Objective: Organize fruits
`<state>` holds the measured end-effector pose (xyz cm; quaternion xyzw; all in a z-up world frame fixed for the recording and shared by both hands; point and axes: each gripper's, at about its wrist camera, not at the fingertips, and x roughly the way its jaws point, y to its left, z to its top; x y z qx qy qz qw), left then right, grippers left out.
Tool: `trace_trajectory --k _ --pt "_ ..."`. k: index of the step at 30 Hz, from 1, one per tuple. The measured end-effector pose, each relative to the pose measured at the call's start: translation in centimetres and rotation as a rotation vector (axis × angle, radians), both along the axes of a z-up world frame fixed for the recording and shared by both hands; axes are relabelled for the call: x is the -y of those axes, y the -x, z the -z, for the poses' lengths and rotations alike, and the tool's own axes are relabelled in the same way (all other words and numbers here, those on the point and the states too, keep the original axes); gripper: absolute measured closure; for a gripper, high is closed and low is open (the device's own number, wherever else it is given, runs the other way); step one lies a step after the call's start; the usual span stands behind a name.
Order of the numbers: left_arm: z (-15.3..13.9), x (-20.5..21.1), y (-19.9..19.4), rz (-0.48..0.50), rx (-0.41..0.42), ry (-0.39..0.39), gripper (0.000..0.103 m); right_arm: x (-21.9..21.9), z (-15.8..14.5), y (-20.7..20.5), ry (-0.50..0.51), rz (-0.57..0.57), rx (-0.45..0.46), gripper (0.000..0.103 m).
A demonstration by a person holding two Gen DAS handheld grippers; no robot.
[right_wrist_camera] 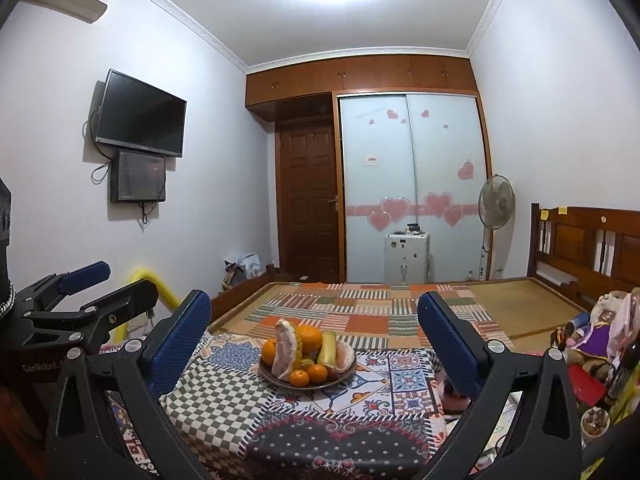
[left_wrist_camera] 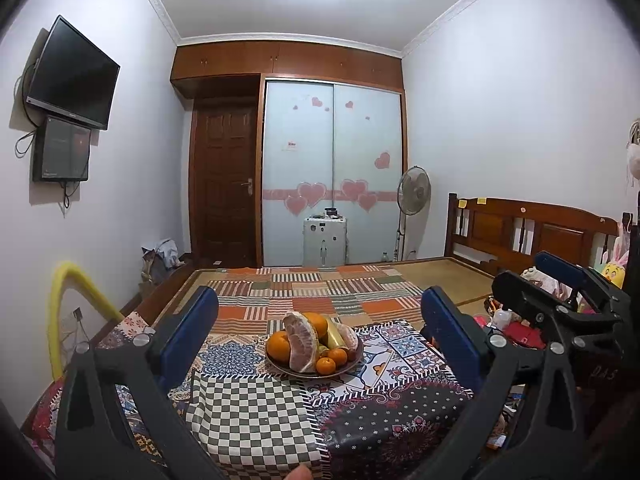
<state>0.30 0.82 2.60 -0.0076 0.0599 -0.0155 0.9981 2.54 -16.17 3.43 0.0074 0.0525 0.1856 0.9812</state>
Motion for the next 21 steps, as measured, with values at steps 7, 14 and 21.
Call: trace_trajectory --k 7,14,21 --pt "0.10 -0.14 -0.26 0.000 -0.009 0.003 0.000 0.10 -0.06 -0.06 -0.004 0.000 -0.002 0.000" --pt "0.09 -0.07 -0.34 0.005 -0.013 0.010 0.000 0.08 0.00 -0.12 -0.004 0.002 -0.005 0.000" --pt "0.11 -0.22 -0.46 0.007 -0.018 0.021 0.000 0.01 0.22 -0.23 -0.004 0.003 -0.012 0.000"
